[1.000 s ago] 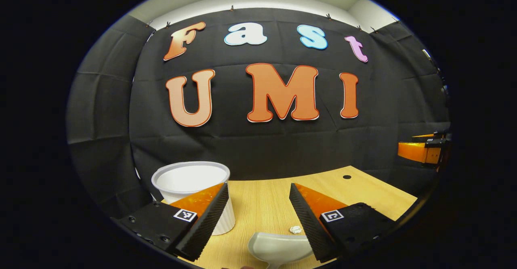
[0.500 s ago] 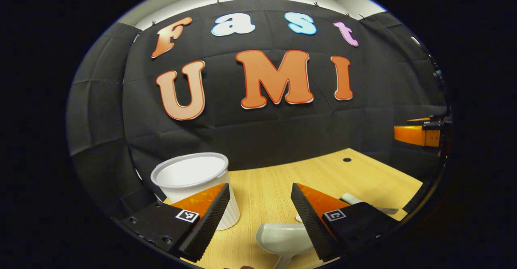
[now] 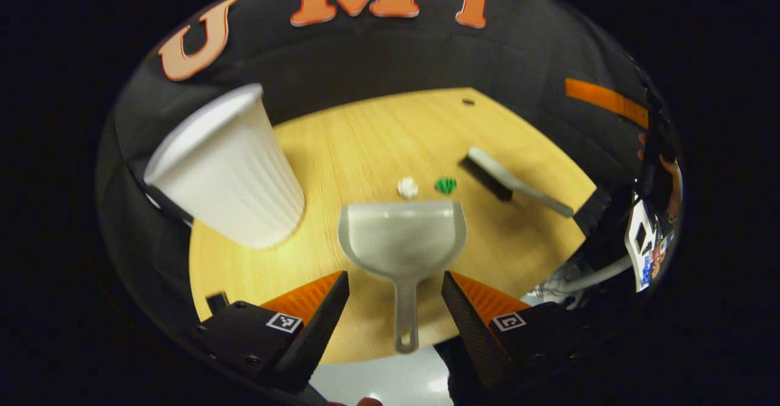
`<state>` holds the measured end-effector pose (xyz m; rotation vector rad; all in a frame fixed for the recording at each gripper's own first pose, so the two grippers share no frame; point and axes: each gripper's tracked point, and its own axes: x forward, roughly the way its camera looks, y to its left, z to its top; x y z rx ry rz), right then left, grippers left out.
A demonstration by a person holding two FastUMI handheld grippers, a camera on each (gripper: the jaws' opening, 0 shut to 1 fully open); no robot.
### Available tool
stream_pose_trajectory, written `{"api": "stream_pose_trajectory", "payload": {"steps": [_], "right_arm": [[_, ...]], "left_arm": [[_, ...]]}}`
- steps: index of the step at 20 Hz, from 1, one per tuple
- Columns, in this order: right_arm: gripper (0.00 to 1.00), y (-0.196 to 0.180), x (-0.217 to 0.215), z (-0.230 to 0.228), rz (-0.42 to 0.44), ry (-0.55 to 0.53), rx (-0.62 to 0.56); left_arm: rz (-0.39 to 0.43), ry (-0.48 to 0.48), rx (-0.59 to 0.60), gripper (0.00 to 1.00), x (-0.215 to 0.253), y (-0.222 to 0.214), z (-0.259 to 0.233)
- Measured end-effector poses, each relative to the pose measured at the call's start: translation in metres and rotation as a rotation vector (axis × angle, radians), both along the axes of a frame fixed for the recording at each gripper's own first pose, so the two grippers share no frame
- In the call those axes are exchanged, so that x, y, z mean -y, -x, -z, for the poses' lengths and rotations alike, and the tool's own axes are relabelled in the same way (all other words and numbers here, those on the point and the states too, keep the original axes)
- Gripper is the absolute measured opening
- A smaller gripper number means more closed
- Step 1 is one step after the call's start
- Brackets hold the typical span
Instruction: Pick up the small broom and dustpan from the desktop, sweep the trash into the dustpan with the broom, and then empty the trash into the garbage bin.
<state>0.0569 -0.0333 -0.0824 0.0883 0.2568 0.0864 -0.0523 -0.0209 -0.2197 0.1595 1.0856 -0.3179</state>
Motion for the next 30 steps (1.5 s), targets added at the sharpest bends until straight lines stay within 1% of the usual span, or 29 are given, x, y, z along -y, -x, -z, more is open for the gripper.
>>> {"api": "stream_pose_trajectory", "payload": {"steps": [1,3,4,5,8,9,13,18,20,21,23,25,27,30], "right_arm": [[0.95,0.001,0.003,0.005,-0.004,-0.003,-0.017],[0.95,-0.002,0.006,0.013,-0.015,-0.012,-0.045],[0.95,-0.003,0.008,0.016,-0.017,-0.019,-0.058],[0.95,-0.003,0.011,0.021,-0.020,-0.026,-0.073],[0.95,-0.002,0.017,0.030,-0.028,-0.044,-0.104],[0.95,-0.003,0.020,0.032,-0.031,-0.044,-0.110],[0.95,-0.008,0.026,0.028,-0.039,-0.030,-0.115],[0.95,-0.012,0.027,0.034,-0.060,-0.026,-0.139],[0.95,-0.012,0.027,0.038,-0.075,-0.011,-0.157],[0.95,-0.011,0.027,0.041,-0.080,0.000,-0.165],[0.95,-0.013,0.024,0.043,-0.100,0.010,-0.180],[0.95,-0.015,0.018,0.045,-0.123,0.012,-0.195],[0.95,-0.016,0.015,0.053,-0.151,0.011,-0.229],[0.96,-0.018,0.014,0.081,-0.206,0.050,-0.331]], "left_arm": [[-0.025,0.011,-0.093,0.99,0.000,0.011,0.011],[-0.057,0.000,-0.232,0.99,0.003,0.022,0.029],[-0.062,-0.023,-0.268,0.99,-0.002,0.025,0.036],[-0.049,-0.036,-0.290,1.00,0.000,0.022,0.038],[-0.023,-0.070,-0.311,0.98,0.003,-0.003,0.052],[-0.022,-0.074,-0.322,0.99,0.008,-0.009,0.054],[-0.013,-0.084,-0.370,0.98,0.015,-0.009,0.058],[-0.018,-0.093,-0.388,0.98,0.017,-0.014,0.064],[-0.012,-0.084,-0.399,0.91,0.021,-0.012,0.063],[-0.001,-0.085,-0.405,0.77,0.022,-0.011,0.063],[0.011,-0.083,-0.401,0.55,0.023,-0.011,0.065],[0.012,-0.109,-0.434,0.41,0.016,-0.007,0.066],[-0.004,-0.102,-0.424,0.35,0.018,-0.012,0.066],[-0.025,-0.091,-0.380,0.31,0.018,-0.013,0.067]]}}
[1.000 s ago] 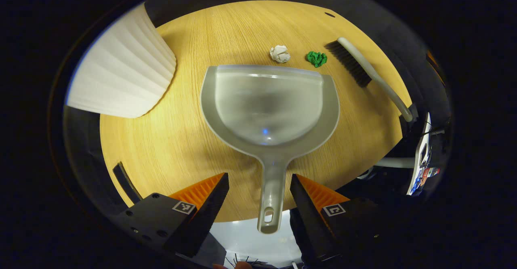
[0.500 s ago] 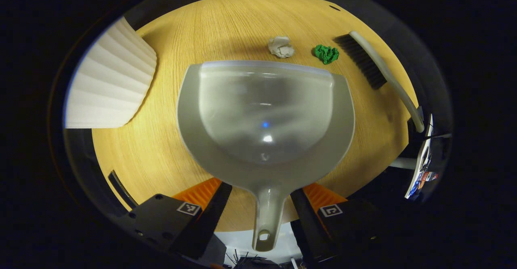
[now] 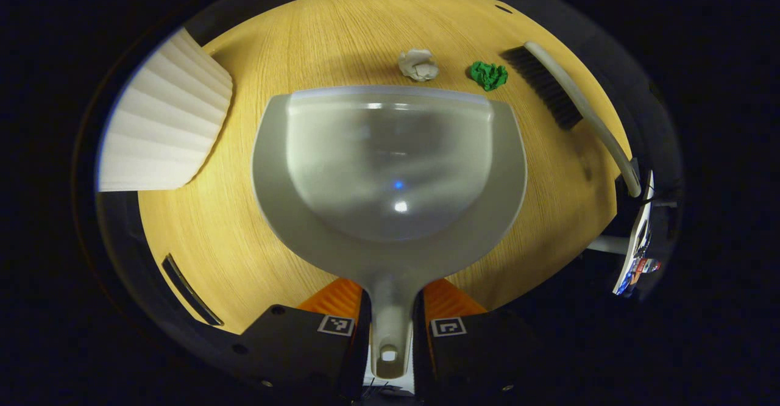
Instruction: Pick up the small broom and dustpan from the desktop, sweep the trash into the dustpan with the broom, and then empty the trash into the garbage bin.
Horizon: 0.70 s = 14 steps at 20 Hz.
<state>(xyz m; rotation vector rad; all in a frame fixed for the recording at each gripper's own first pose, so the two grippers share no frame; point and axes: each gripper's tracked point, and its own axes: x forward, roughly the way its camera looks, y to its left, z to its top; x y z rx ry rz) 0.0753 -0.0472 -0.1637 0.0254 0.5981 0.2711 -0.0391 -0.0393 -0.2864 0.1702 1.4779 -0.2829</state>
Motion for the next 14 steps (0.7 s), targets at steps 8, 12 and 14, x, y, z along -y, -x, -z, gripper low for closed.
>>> {"api": "stream_pose_trajectory", "payload": {"steps": [8,12,14], "right_arm": [[0.97,0.022,-0.018,0.096,-0.157,0.094,-0.448],[0.97,0.039,-0.008,0.133,-0.235,0.265,-0.598],[0.97,0.044,-0.009,0.143,-0.262,0.316,-0.646]], "left_arm": [[0.043,0.019,0.089,0.27,-0.002,0.000,-0.002],[0.097,0.026,0.124,0.27,-0.005,-0.005,-0.004],[0.121,0.032,0.124,0.27,-0.005,-0.004,-0.005]]}}
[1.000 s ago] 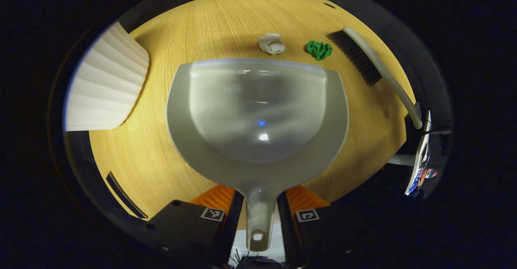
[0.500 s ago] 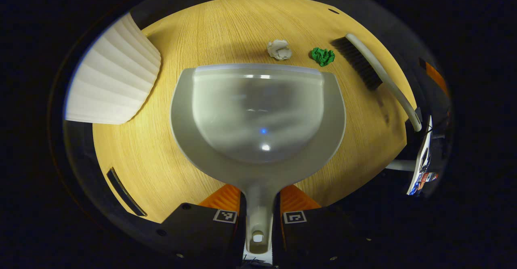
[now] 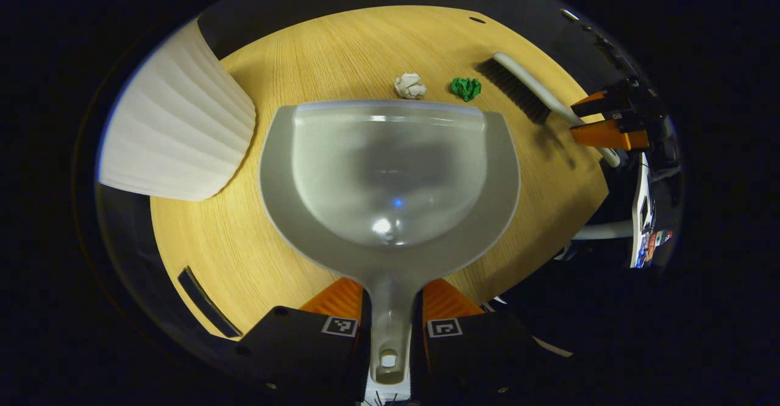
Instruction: Pick up the small broom and dustpan from the desktop, sweep the trash into the dustpan with the broom, and then empty the trash into the garbage bin.
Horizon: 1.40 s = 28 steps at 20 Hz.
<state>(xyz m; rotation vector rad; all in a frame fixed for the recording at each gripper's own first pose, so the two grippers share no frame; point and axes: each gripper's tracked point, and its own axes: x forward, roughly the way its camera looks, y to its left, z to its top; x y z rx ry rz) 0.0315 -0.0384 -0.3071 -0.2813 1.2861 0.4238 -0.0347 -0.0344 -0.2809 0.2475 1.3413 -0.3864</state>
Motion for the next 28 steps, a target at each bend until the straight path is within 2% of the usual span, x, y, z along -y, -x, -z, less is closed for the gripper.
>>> {"api": "stream_pose_trajectory", "payload": {"steps": [3,9,10,12,14,16,20,24,28], "right_arm": [[0.96,0.000,-0.008,0.009,-0.025,0.013,-0.043],[0.96,-0.005,-0.005,0.018,0.017,0.043,-0.087],[0.86,-0.006,-0.005,0.018,0.021,0.047,-0.085],[0.54,-0.005,-0.002,0.024,0.046,0.069,-0.090],[0.22,-0.002,-0.003,0.017,0.032,0.071,-0.107],[0.14,-0.014,0.004,0.013,0.010,0.113,-0.034],[0.08,-0.032,-0.010,-0.006,0.058,0.037,0.009],[0.08,-0.070,-0.005,-0.024,-0.014,0.118,0.107],[0.08,-0.091,-0.028,-0.016,-0.100,0.152,0.098]], "left_arm": [[0.012,0.016,-0.015,0.27,-0.004,-0.005,0.000],[0.009,0.021,-0.016,0.27,-0.003,-0.012,-0.003],[0.012,0.021,-0.013,0.27,-0.004,-0.012,-0.004],[0.024,0.020,-0.001,0.27,-0.004,-0.012,-0.003],[0.036,0.024,0.005,0.27,-0.005,-0.010,-0.006],[0.063,0.027,0.017,0.27,-0.008,-0.011,-0.009],[0.184,0.025,0.050,0.27,-0.008,-0.009,-0.009],[0.335,-0.002,0.055,0.27,0.003,-0.019,-0.018],[0.387,-0.028,0.041,0.27,0.008,-0.035,0.000]]}}
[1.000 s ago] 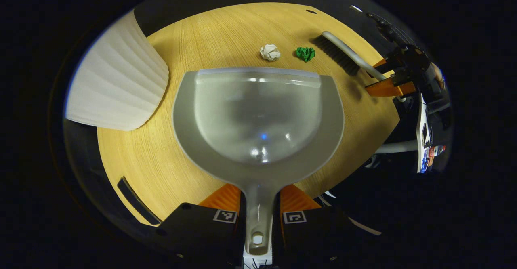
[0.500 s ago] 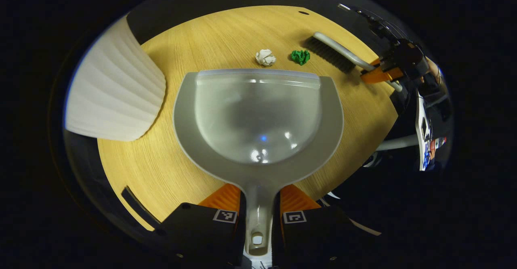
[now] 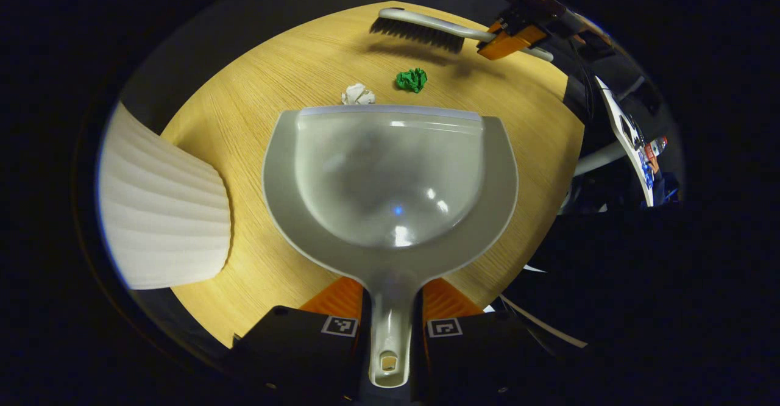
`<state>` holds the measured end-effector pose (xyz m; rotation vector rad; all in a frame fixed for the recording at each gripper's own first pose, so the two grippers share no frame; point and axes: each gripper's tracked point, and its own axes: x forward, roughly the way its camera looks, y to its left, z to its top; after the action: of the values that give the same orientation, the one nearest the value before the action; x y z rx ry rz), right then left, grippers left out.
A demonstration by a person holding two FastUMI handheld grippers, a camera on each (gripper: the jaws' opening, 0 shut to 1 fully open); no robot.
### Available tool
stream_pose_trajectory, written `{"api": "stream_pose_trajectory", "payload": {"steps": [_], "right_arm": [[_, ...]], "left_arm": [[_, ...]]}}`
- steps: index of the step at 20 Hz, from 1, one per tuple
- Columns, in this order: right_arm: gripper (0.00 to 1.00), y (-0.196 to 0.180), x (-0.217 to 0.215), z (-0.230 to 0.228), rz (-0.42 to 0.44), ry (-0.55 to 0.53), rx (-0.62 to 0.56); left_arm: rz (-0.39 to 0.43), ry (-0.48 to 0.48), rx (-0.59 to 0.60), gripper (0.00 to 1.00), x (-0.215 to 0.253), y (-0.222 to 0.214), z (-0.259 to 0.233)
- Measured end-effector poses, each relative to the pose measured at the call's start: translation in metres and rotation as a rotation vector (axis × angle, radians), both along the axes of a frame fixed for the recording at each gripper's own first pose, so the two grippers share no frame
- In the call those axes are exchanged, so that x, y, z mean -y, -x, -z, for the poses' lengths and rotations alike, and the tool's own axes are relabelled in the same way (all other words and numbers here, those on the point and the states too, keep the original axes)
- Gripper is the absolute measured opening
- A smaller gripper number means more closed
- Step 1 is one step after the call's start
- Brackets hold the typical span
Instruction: Pick up the small broom and dustpan from the desktop, sweep the trash into the dustpan with the broom, and then empty the trash into the garbage bin.
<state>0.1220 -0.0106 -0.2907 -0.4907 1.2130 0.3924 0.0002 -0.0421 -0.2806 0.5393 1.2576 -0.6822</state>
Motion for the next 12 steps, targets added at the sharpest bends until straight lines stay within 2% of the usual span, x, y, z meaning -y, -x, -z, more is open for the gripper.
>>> {"api": "stream_pose_trajectory", "payload": {"steps": [6,10,12], "right_arm": [[0.08,-0.007,-0.023,0.018,-0.175,0.105,-0.059],[0.08,0.019,-0.046,0.022,-0.260,0.092,-0.120],[0.08,0.034,-0.061,0.017,-0.283,0.051,-0.159]], "left_arm": [[0.018,-0.008,-0.033,0.27,-0.007,-0.014,0.016],[0.028,0.000,-0.055,0.27,-0.006,-0.014,0.027],[0.035,0.000,-0.052,0.27,-0.007,-0.013,0.027]]}}
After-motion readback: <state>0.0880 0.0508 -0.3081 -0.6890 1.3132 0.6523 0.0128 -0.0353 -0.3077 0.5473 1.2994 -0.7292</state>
